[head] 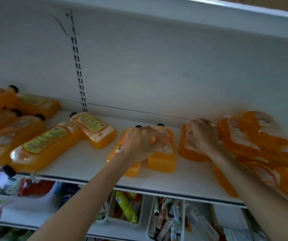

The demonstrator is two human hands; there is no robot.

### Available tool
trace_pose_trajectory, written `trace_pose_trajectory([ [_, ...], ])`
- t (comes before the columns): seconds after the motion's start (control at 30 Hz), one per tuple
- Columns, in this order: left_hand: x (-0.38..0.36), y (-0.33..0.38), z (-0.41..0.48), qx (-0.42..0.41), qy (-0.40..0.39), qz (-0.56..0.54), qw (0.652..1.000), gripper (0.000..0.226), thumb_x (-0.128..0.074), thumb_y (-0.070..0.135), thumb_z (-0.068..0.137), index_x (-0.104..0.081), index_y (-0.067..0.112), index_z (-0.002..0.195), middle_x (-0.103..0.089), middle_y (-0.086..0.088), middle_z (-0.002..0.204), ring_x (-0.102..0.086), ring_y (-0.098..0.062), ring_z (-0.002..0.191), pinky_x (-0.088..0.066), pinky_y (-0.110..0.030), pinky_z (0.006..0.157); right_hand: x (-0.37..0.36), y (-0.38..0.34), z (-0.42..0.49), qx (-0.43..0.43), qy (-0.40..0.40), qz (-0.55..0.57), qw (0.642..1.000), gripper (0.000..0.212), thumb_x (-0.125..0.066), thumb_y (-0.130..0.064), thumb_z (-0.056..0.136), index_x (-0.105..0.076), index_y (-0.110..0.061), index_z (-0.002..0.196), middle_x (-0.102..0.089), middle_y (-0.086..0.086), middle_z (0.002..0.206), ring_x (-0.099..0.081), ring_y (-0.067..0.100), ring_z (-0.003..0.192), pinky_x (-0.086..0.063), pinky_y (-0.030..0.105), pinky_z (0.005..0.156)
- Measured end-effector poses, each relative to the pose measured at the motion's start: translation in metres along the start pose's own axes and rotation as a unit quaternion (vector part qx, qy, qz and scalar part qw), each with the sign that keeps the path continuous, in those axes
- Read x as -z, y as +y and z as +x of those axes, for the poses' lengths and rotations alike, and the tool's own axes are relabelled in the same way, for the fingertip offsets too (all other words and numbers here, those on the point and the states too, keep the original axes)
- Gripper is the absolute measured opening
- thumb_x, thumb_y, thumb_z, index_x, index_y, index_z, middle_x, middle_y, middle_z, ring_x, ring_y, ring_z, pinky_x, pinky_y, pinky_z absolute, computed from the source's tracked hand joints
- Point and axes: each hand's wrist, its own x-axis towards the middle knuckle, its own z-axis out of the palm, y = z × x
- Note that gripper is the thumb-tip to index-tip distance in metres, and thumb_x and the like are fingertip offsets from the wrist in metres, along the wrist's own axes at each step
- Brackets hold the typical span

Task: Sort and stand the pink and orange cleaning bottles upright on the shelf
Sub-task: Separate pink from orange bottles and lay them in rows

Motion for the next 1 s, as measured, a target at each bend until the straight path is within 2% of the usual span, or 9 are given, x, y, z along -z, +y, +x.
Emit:
trace_pose_trajectory([
  [0.1,0.028,-0.024,-0.012,0.017,0.036,0.017,0.999,0.02,-0.054,0.024,0.086,-0.07,0.021,0.099,-0.066,0.003,0.109,-0.06,-0.015,0.096,-0.041,-0.021,0.075,0.006,-0.042,-0.001,0.06,0.022,0.073,0.995,0.038,-0.053,-0.027,0.092,-0.053,-0.006,0.124,-0.051,0.01,0.129,-0.041,0.026,0.122,-0.035,0.035,0.098],
  [0.23,0.068,-0.07,-0.036,0.064,0.056,0.02,0.996,0.021,-0.055,0.024,0.084,-0.072,0.017,0.095,-0.068,0.0,0.106,-0.061,-0.017,0.095,-0.038,-0.018,0.074,0.012,-0.123,0.002,0.14,0.033,0.168,0.975,0.036,-0.054,-0.022,0.091,-0.054,-0.006,0.123,-0.053,0.008,0.128,-0.042,0.022,0.121,-0.033,0.029,0.096],
  [0.4,0.121,-0.128,-0.073,0.09,0.071,0.044,0.992,0.032,-0.046,0.035,0.08,-0.073,0.02,0.087,-0.07,0.006,0.097,-0.064,-0.011,0.09,-0.049,-0.027,0.08,0.01,-0.219,0.004,0.24,0.003,0.211,0.948,0.035,-0.058,-0.022,0.089,-0.057,-0.011,0.123,-0.053,0.004,0.128,-0.043,0.018,0.12,-0.033,0.026,0.094],
  [0.57,0.16,-0.178,-0.095,0.149,0.059,0.077,0.984,0.02,-0.054,0.026,0.089,-0.071,0.022,0.099,-0.067,0.001,0.106,-0.061,-0.019,0.095,-0.049,-0.033,0.08,0.007,-0.294,-0.017,0.385,-0.095,0.24,0.886,0.053,-0.068,-0.022,0.085,-0.05,-0.014,0.134,-0.046,0.003,0.14,-0.037,0.019,0.129,-0.026,0.025,0.103],
  [0.63,0.17,-0.196,-0.099,0.144,0.078,0.094,0.982,0.019,-0.054,0.019,0.089,-0.072,0.017,0.093,-0.067,0.0,0.1,-0.062,-0.018,0.091,-0.05,-0.033,0.078,-0.003,-0.317,-0.027,0.455,-0.077,0.219,0.86,0.062,-0.074,-0.026,0.079,-0.049,-0.012,0.134,-0.048,0.008,0.137,-0.04,0.024,0.127,-0.03,0.035,0.108],
  [0.73,0.182,-0.215,-0.099,0.128,0.092,0.09,0.983,0.015,-0.057,0.015,0.086,-0.07,0.014,0.08,-0.065,0.001,0.088,-0.06,-0.014,0.081,-0.049,-0.027,0.071,-0.014,-0.346,-0.041,0.439,-0.122,0.099,0.885,0.106,-0.074,-0.06,0.064,-0.023,-0.016,0.145,-0.023,0.013,0.15,-0.018,0.029,0.138,-0.013,0.056,0.113],
  [0.8,0.185,-0.223,-0.096,0.119,0.087,0.082,0.986,0.016,-0.057,0.016,0.085,-0.069,0.011,0.075,-0.066,-0.002,0.083,-0.059,-0.014,0.074,-0.051,-0.029,0.067,-0.017,-0.36,-0.047,0.42,-0.15,0.026,0.895,0.117,-0.067,-0.07,0.063,-0.006,-0.02,0.149,-0.001,0.015,0.155,0.0,0.033,0.142,-0.003,0.065,0.108],
  [0.87,0.185,-0.226,-0.093,0.127,0.082,0.071,0.986,0.018,-0.057,0.018,0.085,-0.069,0.01,0.075,-0.066,-0.003,0.08,-0.059,-0.014,0.071,-0.051,-0.033,0.065,-0.017,-0.366,-0.045,0.412,-0.146,0.019,0.899,0.116,-0.064,-0.071,0.065,0.0,-0.023,0.15,0.005,0.015,0.156,0.005,0.033,0.143,-0.002,0.068,0.108],
  [1.0,0.189,-0.23,-0.095,0.133,0.105,0.016,0.985,0.014,-0.056,0.015,0.086,-0.07,0.015,0.082,-0.063,0.003,0.082,-0.055,-0.011,0.076,-0.039,-0.021,0.067,-0.021,-0.358,-0.03,0.386,-0.152,0.029,0.909,0.092,-0.058,-0.06,0.08,-0.009,-0.027,0.149,0.001,0.012,0.157,0.006,0.028,0.144,-0.003,0.062,0.111],
])
